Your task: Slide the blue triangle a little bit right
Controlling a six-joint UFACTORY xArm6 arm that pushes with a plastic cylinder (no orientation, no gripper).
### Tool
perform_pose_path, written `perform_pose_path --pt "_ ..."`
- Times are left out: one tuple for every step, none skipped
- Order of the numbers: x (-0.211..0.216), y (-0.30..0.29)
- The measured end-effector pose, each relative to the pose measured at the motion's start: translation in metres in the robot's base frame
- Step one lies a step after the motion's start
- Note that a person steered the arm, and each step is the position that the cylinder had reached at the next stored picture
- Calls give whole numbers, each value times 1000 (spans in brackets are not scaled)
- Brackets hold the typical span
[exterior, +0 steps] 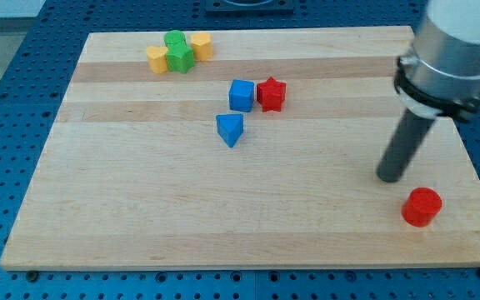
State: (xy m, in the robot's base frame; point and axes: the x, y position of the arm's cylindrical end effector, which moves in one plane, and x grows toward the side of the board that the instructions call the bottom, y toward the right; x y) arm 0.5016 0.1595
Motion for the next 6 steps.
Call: perform_pose_path --pt "0 -101" --pt "-13 -196" --pt "-48 -234" --pt "-84 -187" --pt "-84 -160" --pt "-64 -119"
